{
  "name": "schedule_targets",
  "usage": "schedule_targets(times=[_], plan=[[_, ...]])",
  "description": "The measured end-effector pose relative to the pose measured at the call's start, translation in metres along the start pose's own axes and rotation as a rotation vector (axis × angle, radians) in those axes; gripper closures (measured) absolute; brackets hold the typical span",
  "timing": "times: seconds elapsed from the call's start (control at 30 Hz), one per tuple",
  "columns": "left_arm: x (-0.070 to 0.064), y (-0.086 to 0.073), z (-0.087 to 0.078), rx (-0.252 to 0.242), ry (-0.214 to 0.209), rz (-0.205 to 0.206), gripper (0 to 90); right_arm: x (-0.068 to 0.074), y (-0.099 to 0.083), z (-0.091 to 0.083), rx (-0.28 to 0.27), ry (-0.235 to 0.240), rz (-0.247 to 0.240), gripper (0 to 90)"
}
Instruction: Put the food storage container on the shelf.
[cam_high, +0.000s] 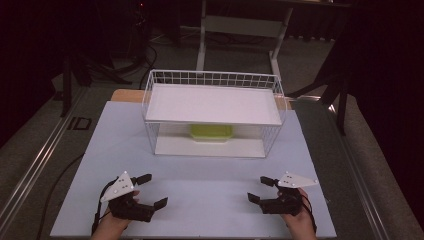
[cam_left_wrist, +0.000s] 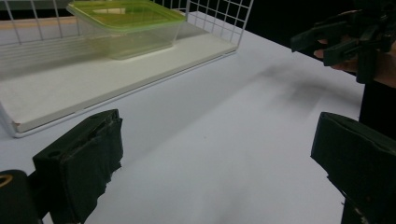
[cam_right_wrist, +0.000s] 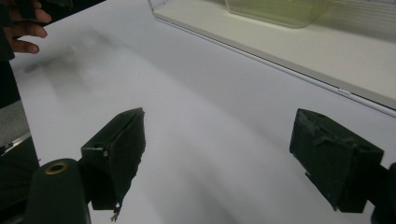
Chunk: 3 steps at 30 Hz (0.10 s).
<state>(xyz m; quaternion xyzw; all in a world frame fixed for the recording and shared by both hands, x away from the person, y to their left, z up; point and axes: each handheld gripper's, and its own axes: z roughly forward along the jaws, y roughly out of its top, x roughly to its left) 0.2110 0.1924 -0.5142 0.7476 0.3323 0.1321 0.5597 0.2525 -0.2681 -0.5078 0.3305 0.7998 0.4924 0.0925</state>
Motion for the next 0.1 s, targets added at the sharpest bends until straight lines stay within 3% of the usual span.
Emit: schedule_targets(times=[0.1], plan=[[0.0004, -0.0007, 0.0002, 0.002, 0.002, -0.004, 3.1, 0.0003, -0.0001, 0.0005, 0.003, -0.007, 0.001, 18.3]])
